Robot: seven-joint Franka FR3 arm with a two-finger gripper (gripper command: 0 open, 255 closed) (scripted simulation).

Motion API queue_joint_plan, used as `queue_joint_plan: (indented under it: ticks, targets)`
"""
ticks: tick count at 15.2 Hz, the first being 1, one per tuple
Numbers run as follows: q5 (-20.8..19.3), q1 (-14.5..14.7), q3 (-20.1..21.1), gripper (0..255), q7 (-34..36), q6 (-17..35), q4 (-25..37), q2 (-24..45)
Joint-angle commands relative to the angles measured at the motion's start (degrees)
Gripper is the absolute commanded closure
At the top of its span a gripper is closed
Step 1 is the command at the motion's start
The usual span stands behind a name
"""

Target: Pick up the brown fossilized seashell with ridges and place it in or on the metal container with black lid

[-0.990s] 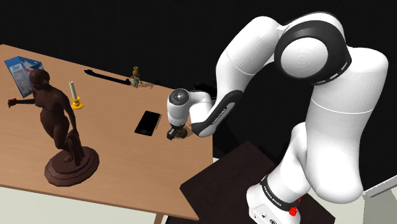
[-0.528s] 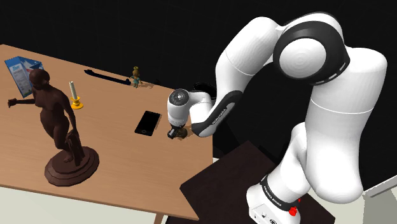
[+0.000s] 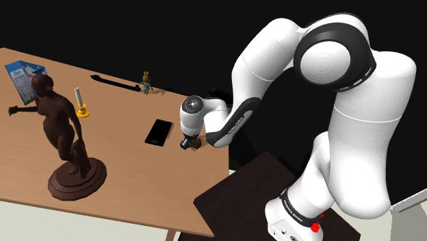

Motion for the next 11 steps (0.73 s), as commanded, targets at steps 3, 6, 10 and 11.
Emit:
queue_joint_plan:
  ticks: [3, 6, 10, 11]
  targets:
    - [0.64, -0.20, 0.32, 255, -1.18, -1.23, -0.63, -1.87]
    - [1.66, -0.48, 0.76, 255, -2.98, -3.10, -1.42, -4.63]
    - [3.10, -0.72, 1.27, 255, -5.36, -5.64, -2.29, -8.21]
    - [3.46, -0.77, 1.39, 255, -5.94, -6.29, -2.48, -9.08]
